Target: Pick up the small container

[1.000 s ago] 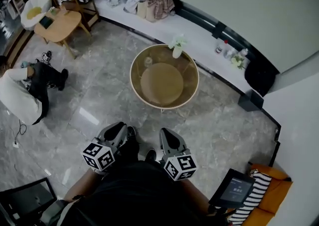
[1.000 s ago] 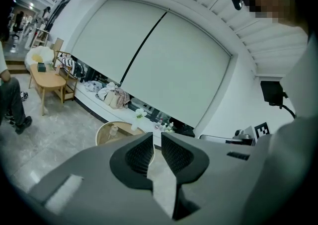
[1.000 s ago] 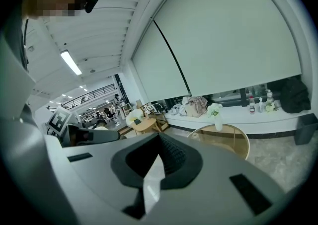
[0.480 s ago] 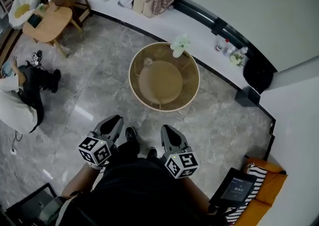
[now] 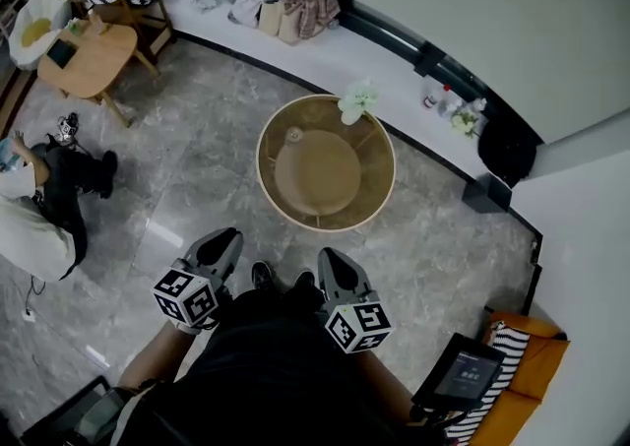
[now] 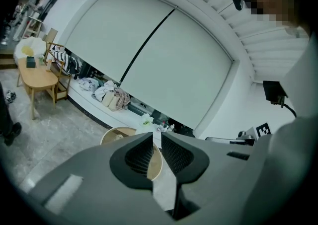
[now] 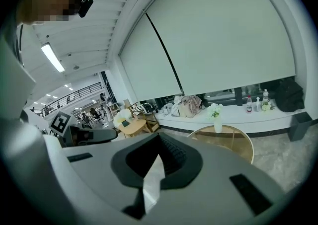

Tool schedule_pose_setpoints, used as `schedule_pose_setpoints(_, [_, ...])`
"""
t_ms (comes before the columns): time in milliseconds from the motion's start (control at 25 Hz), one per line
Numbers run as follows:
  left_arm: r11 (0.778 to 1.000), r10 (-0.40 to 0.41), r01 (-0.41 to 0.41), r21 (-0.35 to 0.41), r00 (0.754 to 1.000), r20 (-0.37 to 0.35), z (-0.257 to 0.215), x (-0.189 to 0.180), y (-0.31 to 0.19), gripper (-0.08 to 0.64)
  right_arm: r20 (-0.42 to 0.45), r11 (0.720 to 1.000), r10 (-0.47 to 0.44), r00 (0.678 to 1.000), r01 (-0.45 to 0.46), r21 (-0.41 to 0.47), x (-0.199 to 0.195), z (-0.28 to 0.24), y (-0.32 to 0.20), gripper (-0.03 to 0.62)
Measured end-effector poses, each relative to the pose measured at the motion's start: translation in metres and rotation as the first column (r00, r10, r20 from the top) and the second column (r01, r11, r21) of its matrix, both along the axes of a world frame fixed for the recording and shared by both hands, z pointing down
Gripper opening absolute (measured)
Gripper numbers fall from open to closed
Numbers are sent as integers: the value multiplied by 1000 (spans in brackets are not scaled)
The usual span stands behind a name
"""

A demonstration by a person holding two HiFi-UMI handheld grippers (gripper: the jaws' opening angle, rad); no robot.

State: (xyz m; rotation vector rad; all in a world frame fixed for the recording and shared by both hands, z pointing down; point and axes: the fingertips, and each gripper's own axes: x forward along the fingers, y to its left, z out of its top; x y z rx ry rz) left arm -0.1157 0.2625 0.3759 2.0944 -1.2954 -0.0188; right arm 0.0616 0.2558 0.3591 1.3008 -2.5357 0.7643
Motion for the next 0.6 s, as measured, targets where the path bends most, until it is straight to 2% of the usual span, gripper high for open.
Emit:
schedule_pose_setpoints(320, [1000,6,-7,-29,1000,-7,12,-4,-28,51,26,999,20,999,-18,-45,-9,16,-34,-2])
schedule_pose_setpoints(600, [999,-47,47,-13,999,24,2,-13,-74,51,68,999,-25,997,27,-29,-19,12,-89,-2])
